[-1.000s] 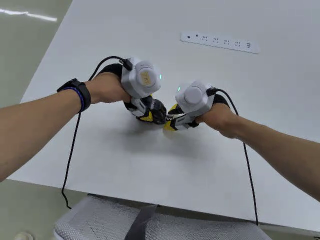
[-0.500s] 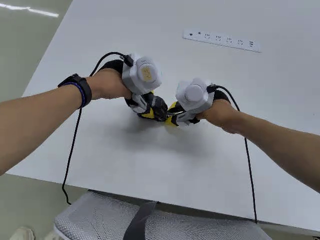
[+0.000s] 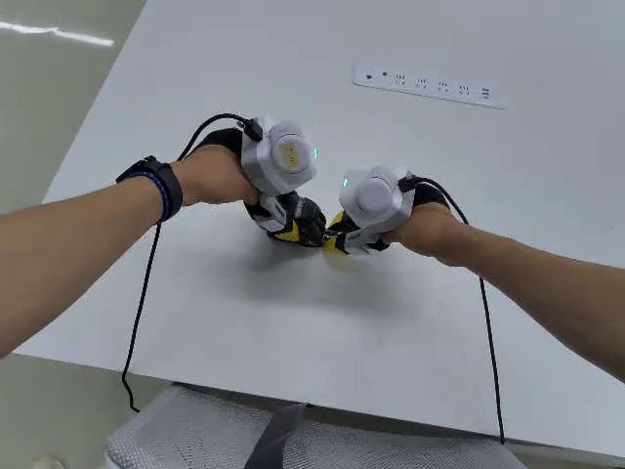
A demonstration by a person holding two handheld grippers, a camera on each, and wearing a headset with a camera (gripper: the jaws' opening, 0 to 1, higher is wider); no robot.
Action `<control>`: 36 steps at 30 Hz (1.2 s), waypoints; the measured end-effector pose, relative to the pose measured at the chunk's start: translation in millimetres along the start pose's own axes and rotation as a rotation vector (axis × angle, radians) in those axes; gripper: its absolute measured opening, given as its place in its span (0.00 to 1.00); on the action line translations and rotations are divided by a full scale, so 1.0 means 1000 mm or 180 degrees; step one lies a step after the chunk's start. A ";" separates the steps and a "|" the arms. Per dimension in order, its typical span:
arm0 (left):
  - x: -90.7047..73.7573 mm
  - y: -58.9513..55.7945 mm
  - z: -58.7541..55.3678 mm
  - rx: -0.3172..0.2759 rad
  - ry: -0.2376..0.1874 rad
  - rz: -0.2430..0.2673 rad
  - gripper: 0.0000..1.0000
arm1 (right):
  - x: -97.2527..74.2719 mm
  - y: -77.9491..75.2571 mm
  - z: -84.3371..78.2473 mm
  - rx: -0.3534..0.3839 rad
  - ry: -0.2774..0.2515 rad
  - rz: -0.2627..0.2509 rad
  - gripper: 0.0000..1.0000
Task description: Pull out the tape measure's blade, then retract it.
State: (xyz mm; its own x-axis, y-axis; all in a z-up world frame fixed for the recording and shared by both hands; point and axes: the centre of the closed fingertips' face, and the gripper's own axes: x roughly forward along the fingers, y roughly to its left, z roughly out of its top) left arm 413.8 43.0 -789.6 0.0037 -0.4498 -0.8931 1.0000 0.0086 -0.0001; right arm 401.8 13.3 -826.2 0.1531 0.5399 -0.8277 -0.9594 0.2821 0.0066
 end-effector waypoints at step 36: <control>-0.004 -0.002 -0.003 -0.0080 0.0145 -0.0013 0.34 | -0.020 -0.002 -0.023 -0.0088 0.0071 -0.0002 0.14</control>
State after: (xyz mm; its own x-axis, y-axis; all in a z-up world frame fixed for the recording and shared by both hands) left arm 411.5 47.3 -787.3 -0.0014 -0.4088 -0.9126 0.9995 0.0293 -0.0147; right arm 395.3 -16.0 -822.6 0.1487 0.5217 -0.8401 -0.9655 0.2602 -0.0093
